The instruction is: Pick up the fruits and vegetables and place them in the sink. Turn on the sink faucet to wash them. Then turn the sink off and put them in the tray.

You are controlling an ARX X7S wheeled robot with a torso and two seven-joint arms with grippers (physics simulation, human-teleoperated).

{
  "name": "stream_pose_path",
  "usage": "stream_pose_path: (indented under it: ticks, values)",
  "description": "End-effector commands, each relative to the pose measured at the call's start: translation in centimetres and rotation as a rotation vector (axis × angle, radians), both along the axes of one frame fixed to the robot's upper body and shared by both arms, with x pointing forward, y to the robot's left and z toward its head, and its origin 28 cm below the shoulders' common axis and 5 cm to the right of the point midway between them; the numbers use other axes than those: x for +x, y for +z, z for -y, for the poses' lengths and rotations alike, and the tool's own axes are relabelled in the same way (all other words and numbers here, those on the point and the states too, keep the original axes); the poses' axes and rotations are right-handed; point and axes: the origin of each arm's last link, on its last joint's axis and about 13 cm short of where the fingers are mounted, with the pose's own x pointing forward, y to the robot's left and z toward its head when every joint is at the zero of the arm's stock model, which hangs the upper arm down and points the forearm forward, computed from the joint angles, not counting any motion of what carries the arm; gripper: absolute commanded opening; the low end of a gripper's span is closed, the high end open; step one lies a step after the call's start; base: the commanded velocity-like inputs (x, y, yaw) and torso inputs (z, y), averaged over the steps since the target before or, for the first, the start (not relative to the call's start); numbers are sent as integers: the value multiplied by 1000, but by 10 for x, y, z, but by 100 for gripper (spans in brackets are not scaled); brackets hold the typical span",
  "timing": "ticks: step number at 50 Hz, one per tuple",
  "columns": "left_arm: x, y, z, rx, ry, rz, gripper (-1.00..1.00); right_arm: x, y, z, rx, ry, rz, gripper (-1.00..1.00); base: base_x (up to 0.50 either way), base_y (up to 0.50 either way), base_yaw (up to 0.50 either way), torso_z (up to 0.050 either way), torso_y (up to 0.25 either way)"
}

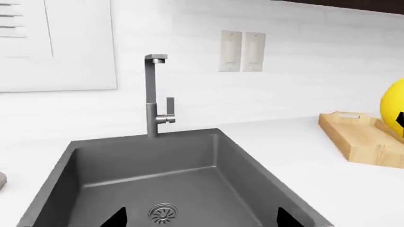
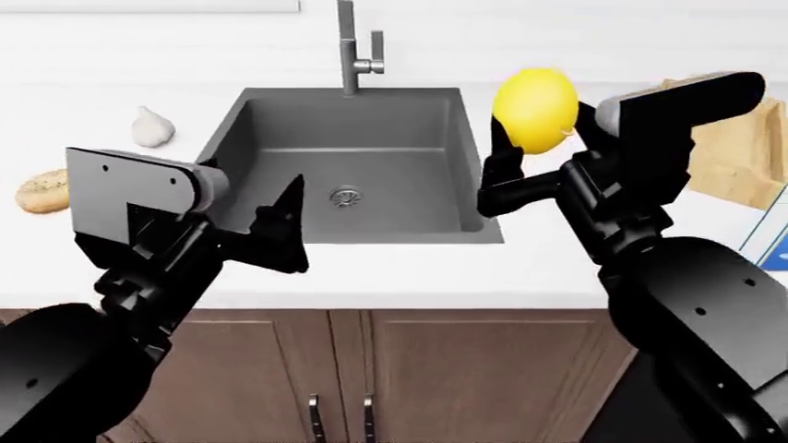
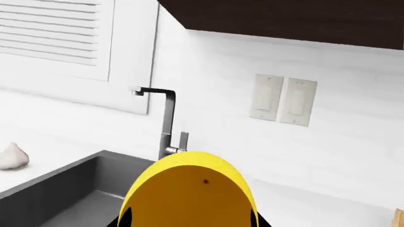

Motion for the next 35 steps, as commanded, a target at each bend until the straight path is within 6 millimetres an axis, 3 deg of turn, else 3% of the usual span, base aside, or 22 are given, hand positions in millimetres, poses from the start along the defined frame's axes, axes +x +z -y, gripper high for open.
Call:
stream_pose_path:
  ticks: [1, 8, 20, 35]
  values:
    - [29, 22, -21, 80, 98, 6, 100, -19, 38, -7, -143, 57, 120, -100, -39, 500, 0, 0, 0]
    - [79, 49, -37, 141, 137, 8, 100, -6, 73, -1, -248, 110, 80, -100, -4, 500, 0, 0, 0]
    - [121, 87, -50, 250, 128, -19, 100, 4, 135, 18, -189, 127, 55, -100, 309, 416, 0, 0, 0]
    - [133, 91, -56, 262, 158, -34, 100, 39, 171, 30, -39, 135, 1, -100, 500, 47, 0, 0, 0]
